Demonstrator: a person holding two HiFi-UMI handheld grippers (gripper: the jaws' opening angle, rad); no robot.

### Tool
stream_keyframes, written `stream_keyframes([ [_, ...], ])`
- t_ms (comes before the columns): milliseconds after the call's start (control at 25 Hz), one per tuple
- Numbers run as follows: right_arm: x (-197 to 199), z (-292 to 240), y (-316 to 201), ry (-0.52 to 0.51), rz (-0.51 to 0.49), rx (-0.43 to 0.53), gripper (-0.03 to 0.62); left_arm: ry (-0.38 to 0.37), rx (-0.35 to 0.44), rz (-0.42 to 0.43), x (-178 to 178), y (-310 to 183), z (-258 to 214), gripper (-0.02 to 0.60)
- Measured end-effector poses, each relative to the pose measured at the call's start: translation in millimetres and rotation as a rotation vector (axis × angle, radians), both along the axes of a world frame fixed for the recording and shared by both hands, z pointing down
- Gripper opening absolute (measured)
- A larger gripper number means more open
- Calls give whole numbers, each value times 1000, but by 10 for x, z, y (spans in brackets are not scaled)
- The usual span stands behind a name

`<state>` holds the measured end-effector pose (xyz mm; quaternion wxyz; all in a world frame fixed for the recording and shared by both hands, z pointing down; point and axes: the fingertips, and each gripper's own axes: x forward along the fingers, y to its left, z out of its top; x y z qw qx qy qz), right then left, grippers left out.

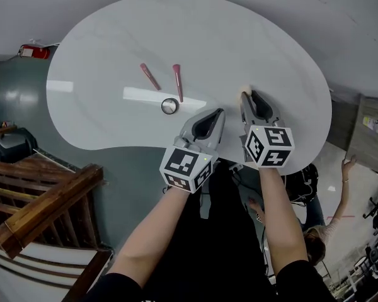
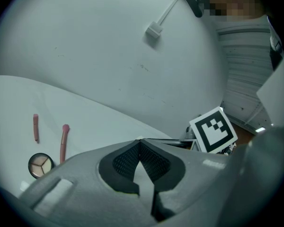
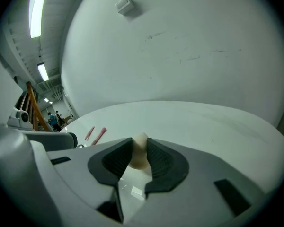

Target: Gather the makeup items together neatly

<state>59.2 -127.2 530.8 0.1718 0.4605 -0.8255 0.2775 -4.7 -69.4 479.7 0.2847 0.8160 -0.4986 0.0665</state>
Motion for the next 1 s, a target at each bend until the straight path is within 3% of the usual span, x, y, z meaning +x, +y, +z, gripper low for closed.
stream_keyframes([
  [720,18,143,379,210,-38,83,130,-14,-14,38,-7,251,8,8],
  [1000,21,127,483,240,-35,79,152,-13,-1,65,-21,378,-74,8],
])
